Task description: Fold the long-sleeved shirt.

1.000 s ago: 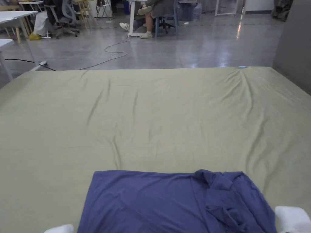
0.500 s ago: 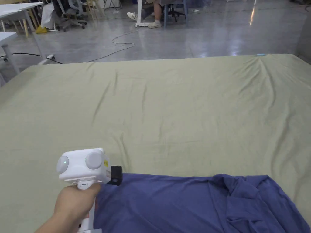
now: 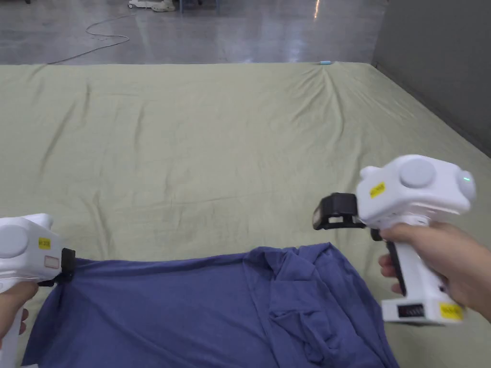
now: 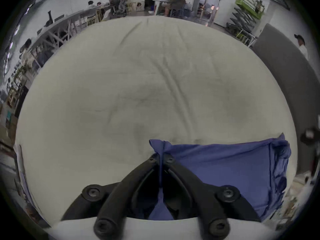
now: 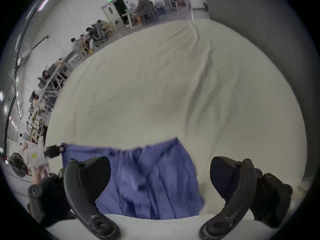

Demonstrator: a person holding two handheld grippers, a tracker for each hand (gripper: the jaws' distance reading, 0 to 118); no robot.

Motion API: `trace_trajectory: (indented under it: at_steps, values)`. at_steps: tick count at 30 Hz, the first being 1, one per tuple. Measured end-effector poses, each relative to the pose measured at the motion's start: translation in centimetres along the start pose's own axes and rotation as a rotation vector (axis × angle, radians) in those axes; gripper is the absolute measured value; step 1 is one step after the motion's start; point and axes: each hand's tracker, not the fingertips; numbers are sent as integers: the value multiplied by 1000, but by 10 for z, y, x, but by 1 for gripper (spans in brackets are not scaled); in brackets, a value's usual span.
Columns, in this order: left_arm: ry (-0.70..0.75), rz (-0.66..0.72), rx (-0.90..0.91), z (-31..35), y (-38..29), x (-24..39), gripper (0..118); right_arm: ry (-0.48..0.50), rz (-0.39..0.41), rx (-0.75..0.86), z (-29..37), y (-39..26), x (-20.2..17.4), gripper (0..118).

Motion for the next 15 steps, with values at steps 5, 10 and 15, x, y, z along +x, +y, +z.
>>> trace_trajectory:
  at_steps: [5,10,15]
  values:
    - [-8,-65,-2,15,2,5,0,-136,-63,-167,-73,26,-15,96]
    - [-17,-81,-9,19,3,2,0,-162,-58,-175,-80,20,-23,6]
    - [-39,-64,1,29,3,-3,0,-98,56,-97,-36,0,-21,0]
